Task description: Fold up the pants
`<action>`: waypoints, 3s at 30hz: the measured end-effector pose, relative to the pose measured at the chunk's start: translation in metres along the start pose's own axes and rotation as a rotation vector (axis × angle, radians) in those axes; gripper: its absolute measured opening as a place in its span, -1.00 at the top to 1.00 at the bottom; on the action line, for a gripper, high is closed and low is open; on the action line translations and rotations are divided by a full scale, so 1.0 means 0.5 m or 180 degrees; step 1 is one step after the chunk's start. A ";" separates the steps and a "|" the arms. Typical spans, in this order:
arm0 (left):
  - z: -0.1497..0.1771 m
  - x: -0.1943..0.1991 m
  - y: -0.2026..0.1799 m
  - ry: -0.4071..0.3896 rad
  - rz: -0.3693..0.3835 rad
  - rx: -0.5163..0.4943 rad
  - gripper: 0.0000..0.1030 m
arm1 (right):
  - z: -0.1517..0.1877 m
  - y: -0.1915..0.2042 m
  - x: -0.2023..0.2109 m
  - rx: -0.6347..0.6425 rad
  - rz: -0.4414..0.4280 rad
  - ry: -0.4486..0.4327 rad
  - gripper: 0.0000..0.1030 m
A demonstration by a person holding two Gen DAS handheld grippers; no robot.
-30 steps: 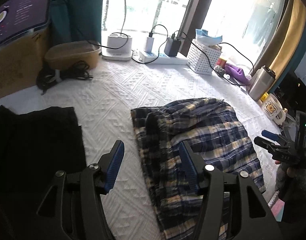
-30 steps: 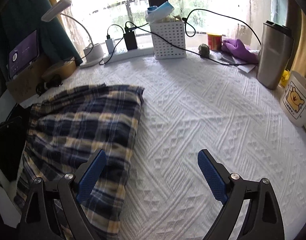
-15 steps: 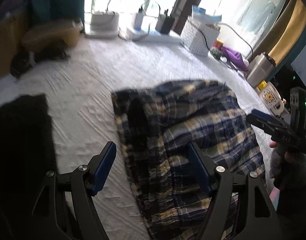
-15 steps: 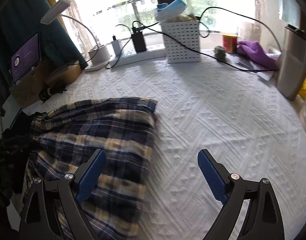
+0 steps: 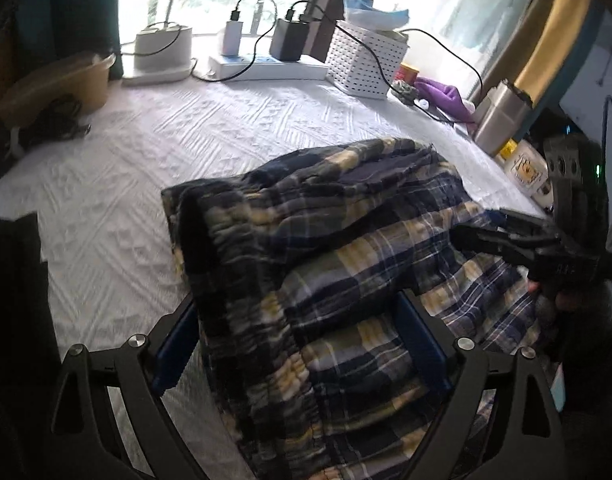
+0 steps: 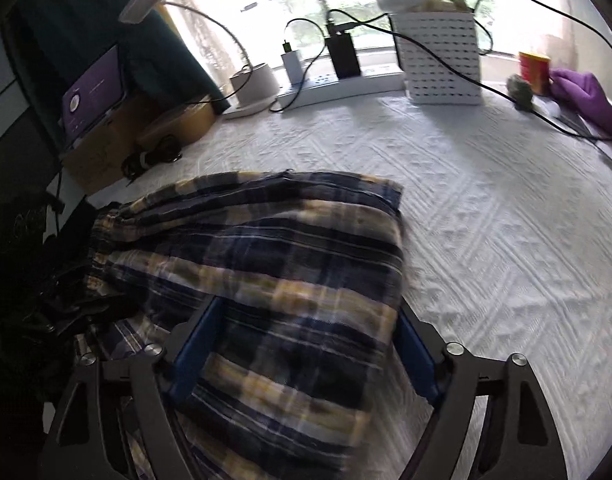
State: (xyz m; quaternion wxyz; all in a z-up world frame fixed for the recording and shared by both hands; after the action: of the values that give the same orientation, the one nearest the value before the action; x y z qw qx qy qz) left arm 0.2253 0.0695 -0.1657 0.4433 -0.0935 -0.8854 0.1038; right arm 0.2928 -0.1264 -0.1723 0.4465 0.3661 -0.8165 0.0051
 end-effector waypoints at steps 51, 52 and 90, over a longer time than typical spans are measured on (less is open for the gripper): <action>0.064 0.333 -0.105 -0.1198 -0.0260 -0.0334 0.44 | -0.017 0.268 0.259 0.0889 -0.0325 -0.1223 0.56; 0.066 0.343 -0.106 -0.1235 -0.0270 -0.0333 0.44 | -0.018 0.278 0.266 0.0919 -0.0333 -0.1258 0.56; 0.110 0.454 0.189 -0.1439 -0.0816 0.0163 0.43 | -0.112 0.534 0.040 0.1326 -0.0563 -0.0971 0.56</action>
State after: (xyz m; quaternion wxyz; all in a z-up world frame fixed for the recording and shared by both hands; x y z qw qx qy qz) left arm 0.0541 0.2131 -0.0491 0.2458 0.0562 -0.9637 0.0875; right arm 0.1659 0.0761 -0.0390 0.2320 0.5165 -0.8205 0.0786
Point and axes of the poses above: each gripper's, at about its wrist camera, not at the fingertips, and x roughly against the way its jaws point, y to its left, z to its underside, the point moved 2 cm from there along -x, roughly the way its jaws point, and after that the axes turned 2 degrees about x, right-handed, at the moved point
